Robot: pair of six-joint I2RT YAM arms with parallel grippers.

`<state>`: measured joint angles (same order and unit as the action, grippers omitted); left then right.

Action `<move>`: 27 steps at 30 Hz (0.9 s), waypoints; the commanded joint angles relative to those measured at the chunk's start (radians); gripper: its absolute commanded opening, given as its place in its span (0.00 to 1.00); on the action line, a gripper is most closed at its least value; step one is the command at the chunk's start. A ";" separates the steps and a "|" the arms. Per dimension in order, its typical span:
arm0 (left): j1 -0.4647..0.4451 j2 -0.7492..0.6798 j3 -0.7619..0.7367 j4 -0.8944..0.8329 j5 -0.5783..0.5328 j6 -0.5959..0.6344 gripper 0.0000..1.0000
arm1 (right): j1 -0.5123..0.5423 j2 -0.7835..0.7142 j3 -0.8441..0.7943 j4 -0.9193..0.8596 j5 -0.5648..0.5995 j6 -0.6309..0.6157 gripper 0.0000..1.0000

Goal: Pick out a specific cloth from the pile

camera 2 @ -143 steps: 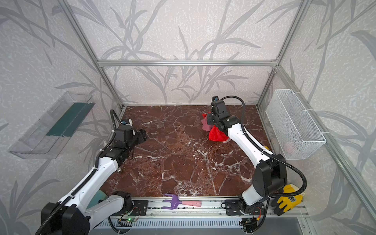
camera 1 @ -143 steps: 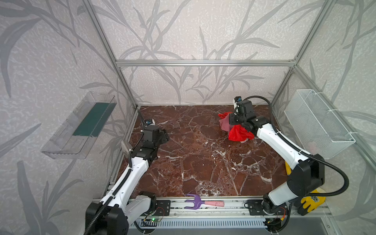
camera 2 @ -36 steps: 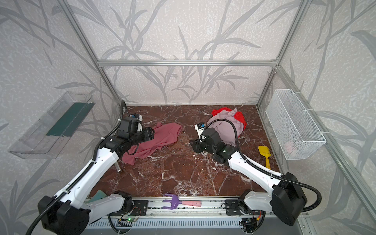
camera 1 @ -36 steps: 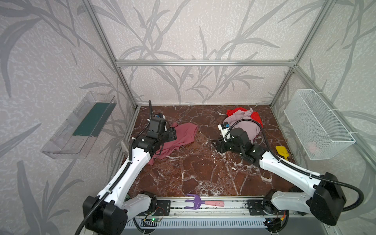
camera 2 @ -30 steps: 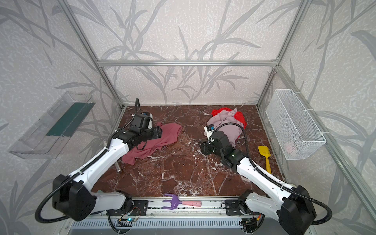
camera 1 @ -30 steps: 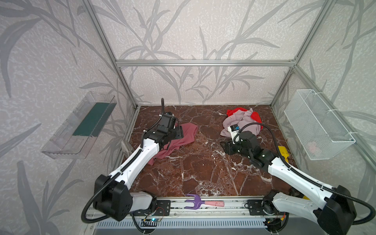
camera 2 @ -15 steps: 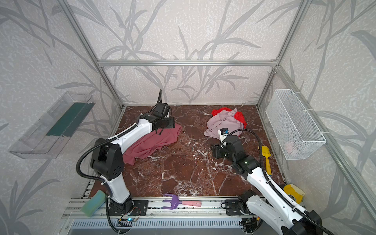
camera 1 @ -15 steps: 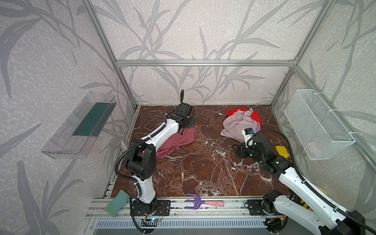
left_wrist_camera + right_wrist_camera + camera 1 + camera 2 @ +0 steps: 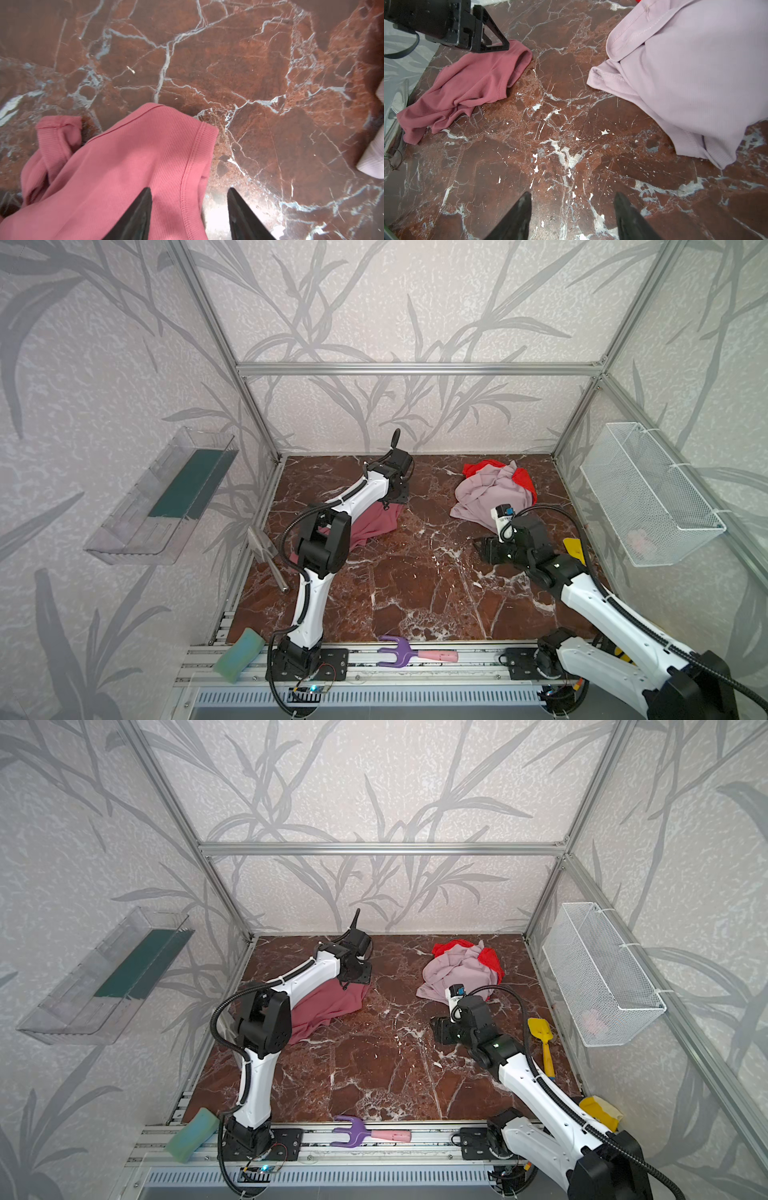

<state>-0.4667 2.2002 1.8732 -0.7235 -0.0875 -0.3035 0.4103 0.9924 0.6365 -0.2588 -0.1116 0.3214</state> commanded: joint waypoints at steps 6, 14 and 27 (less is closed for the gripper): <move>-0.008 0.094 0.097 -0.047 0.005 0.018 0.55 | -0.019 0.011 -0.010 0.032 -0.011 -0.001 0.63; -0.010 0.165 0.172 -0.067 -0.002 0.017 0.49 | -0.033 0.019 -0.012 0.038 -0.024 -0.002 0.63; -0.009 0.209 0.192 -0.068 -0.074 0.034 0.35 | -0.042 0.028 -0.011 0.050 -0.043 0.008 0.63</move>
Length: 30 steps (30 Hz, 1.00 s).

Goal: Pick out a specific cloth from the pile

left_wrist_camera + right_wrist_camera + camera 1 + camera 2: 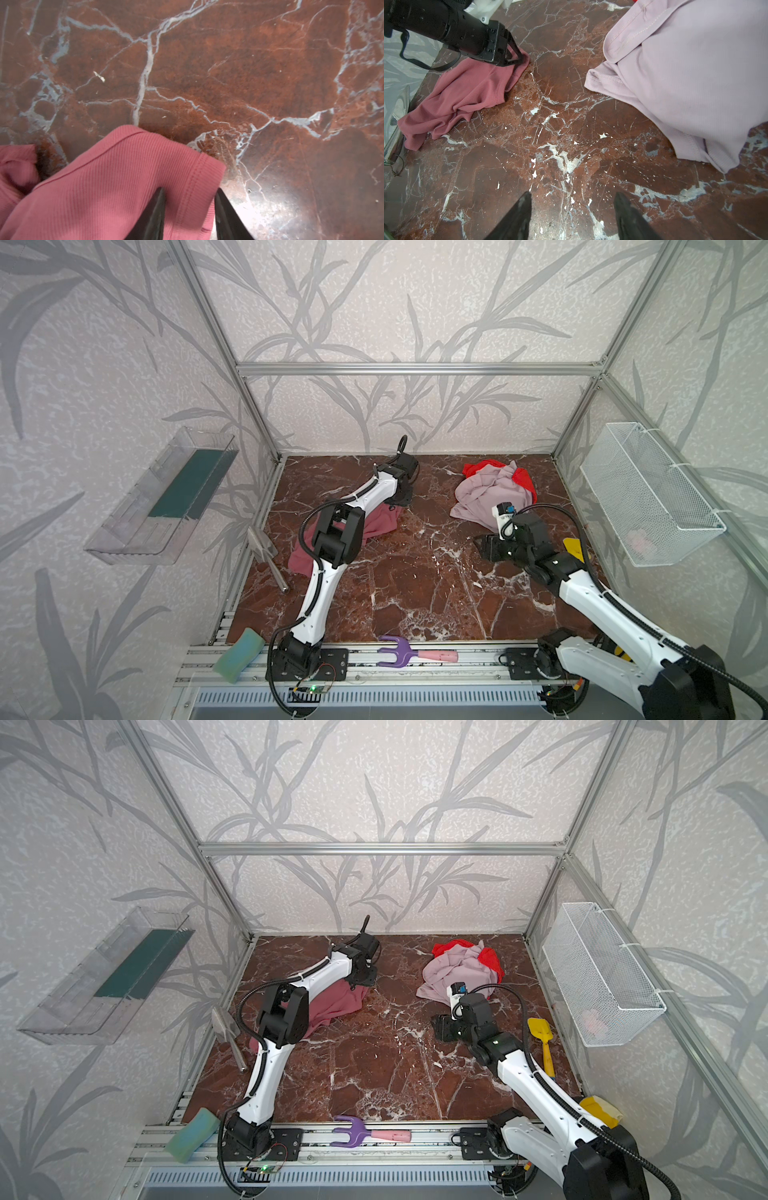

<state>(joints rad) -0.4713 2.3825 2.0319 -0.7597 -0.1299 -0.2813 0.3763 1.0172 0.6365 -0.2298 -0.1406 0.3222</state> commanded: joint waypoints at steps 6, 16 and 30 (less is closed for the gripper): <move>-0.006 0.056 0.063 -0.042 -0.031 0.017 0.17 | -0.010 0.004 -0.008 0.021 -0.016 0.012 0.63; -0.004 -0.038 0.076 -0.029 -0.017 0.026 0.00 | -0.011 -0.012 0.000 0.013 -0.016 0.032 0.63; -0.004 -0.221 0.135 -0.001 0.005 0.029 0.00 | -0.011 -0.038 0.025 -0.003 -0.025 0.050 0.63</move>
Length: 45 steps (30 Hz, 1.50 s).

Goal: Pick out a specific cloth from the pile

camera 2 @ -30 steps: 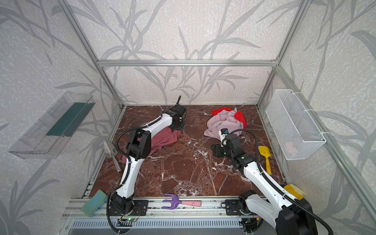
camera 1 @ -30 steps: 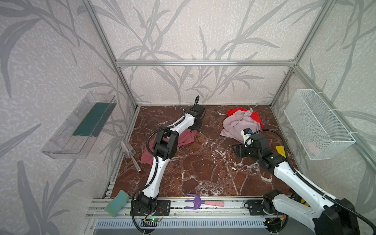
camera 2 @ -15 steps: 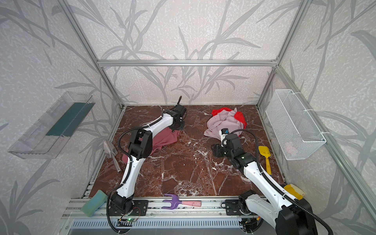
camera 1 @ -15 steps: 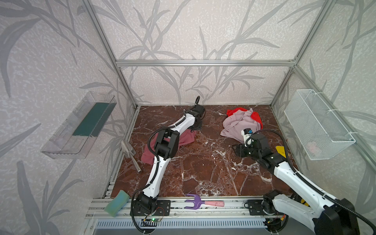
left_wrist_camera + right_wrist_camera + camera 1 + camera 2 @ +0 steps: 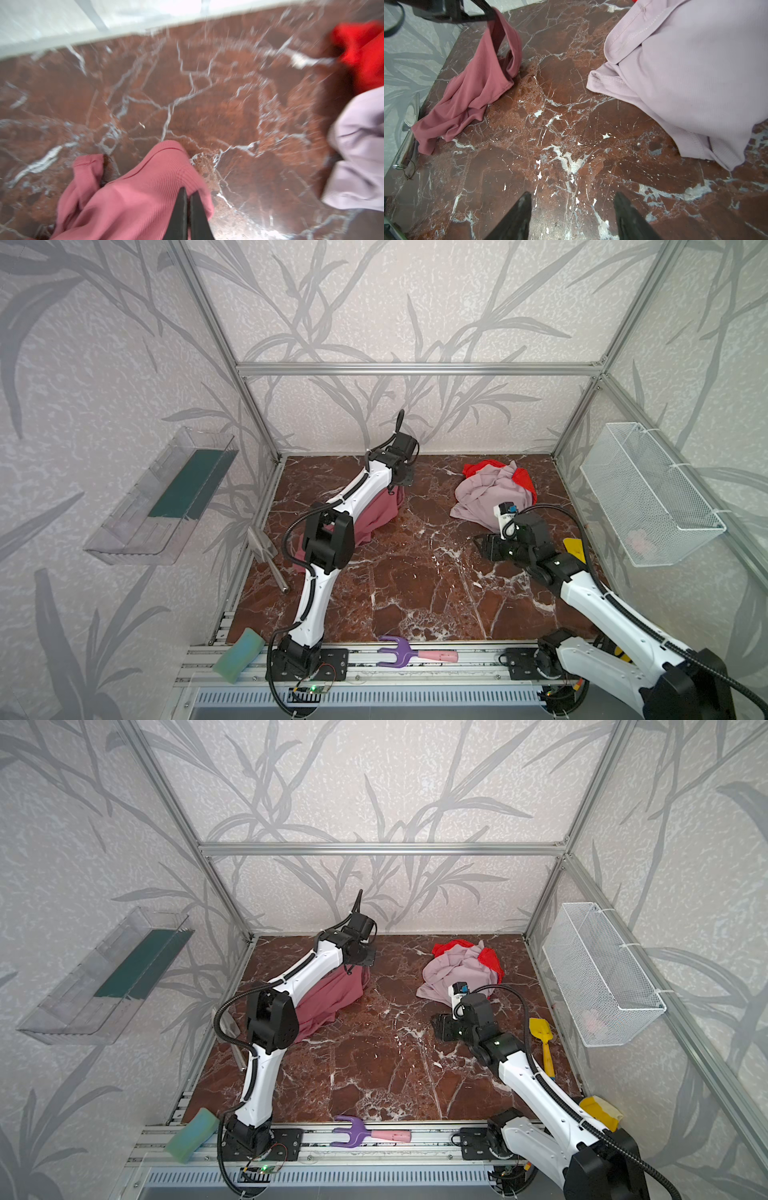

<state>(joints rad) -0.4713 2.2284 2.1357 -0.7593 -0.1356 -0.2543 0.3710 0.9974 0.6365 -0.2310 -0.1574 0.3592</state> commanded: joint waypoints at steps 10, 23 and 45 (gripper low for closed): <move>0.003 -0.212 -0.021 -0.038 -0.071 -0.021 0.00 | -0.005 0.007 0.052 0.028 -0.064 0.047 0.63; 0.051 -0.650 -0.559 0.121 -0.182 -0.107 0.00 | -0.004 0.041 0.062 0.059 -0.120 0.064 0.63; 0.221 -1.234 -1.279 -0.006 -0.227 -0.385 0.00 | 0.147 0.222 0.216 0.055 -0.202 0.030 0.63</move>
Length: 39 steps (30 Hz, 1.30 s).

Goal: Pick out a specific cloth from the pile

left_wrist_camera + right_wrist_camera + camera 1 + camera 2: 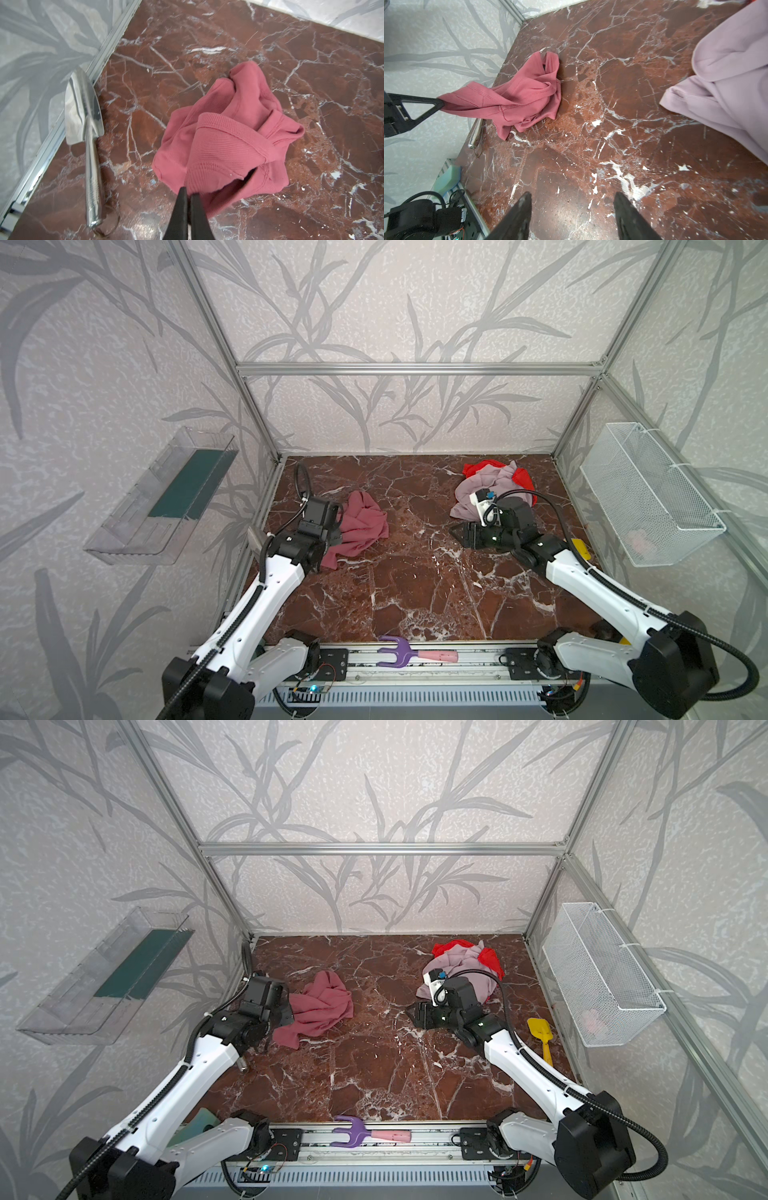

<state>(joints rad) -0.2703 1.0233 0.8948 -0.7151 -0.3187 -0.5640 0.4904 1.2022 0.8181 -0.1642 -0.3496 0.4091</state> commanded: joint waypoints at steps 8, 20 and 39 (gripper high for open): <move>0.076 -0.032 -0.098 -0.056 -0.031 -0.100 0.13 | 0.092 0.054 0.059 -0.002 -0.002 -0.013 0.63; 0.031 -0.014 0.009 0.014 0.078 -0.032 0.43 | 0.109 0.060 0.051 -0.002 0.030 -0.017 0.63; -0.350 0.545 0.241 0.145 0.175 0.022 0.20 | 0.108 -0.049 -0.016 -0.044 0.127 -0.009 0.63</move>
<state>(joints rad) -0.5949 1.5375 1.1297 -0.5858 -0.1696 -0.5274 0.5941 1.1816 0.8139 -0.1936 -0.2447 0.3996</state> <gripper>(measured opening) 0.205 0.629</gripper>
